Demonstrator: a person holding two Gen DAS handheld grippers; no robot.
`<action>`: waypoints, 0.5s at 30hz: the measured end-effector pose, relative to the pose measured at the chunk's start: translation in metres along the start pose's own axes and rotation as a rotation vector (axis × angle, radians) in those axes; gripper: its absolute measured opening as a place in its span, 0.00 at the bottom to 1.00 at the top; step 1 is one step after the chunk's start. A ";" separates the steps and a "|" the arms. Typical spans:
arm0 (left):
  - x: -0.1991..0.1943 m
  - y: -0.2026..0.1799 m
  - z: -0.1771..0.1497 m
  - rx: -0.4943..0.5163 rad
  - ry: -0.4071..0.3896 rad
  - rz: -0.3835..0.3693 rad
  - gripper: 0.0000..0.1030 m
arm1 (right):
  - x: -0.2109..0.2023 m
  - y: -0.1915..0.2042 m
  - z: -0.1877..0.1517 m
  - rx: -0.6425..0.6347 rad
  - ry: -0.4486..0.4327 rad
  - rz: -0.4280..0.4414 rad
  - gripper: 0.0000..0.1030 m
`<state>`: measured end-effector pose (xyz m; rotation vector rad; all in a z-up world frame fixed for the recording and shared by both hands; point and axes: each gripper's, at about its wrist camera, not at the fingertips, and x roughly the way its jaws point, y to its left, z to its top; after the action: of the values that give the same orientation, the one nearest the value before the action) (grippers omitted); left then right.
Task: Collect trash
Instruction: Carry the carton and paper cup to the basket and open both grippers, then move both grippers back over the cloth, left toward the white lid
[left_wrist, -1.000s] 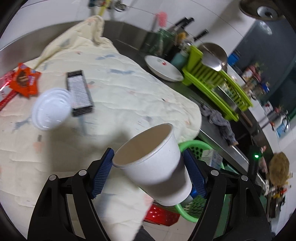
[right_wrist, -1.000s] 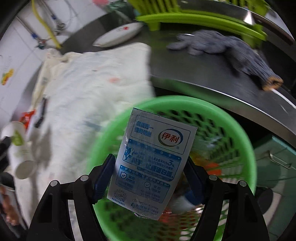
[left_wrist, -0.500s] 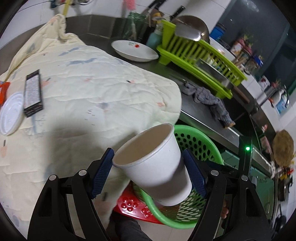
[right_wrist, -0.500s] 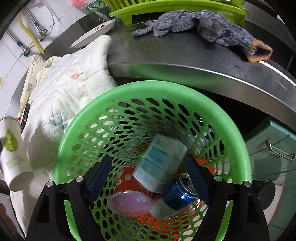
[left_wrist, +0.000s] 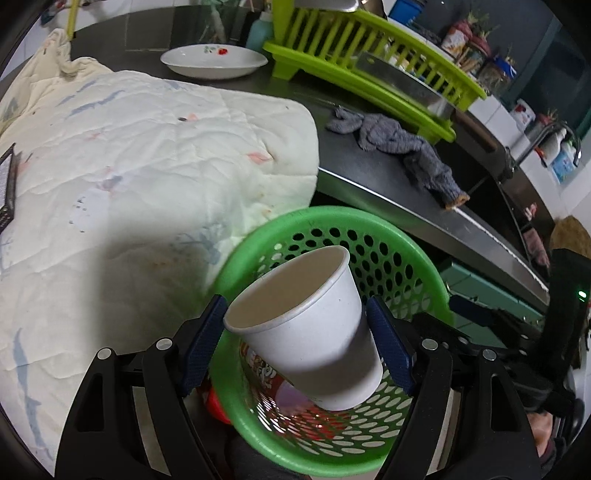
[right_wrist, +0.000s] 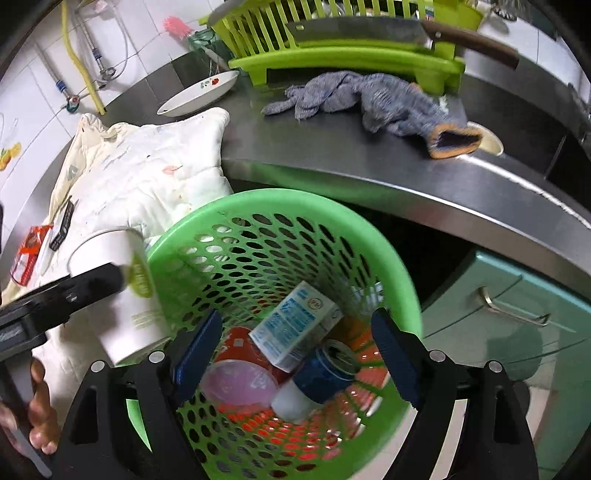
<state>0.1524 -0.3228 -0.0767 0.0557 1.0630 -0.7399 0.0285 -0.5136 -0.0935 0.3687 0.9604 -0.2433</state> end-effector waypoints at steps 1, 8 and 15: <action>0.002 -0.001 0.000 0.004 0.000 0.003 0.75 | -0.002 0.000 -0.002 -0.008 -0.004 -0.003 0.78; 0.005 -0.005 -0.003 0.005 0.006 0.003 0.76 | -0.009 0.001 -0.011 -0.013 -0.018 0.007 0.79; -0.013 0.002 -0.006 0.002 -0.022 0.002 0.76 | -0.019 0.011 -0.012 -0.025 -0.039 0.025 0.79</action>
<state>0.1459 -0.3118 -0.0697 0.0502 1.0414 -0.7384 0.0130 -0.4977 -0.0811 0.3514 0.9196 -0.2151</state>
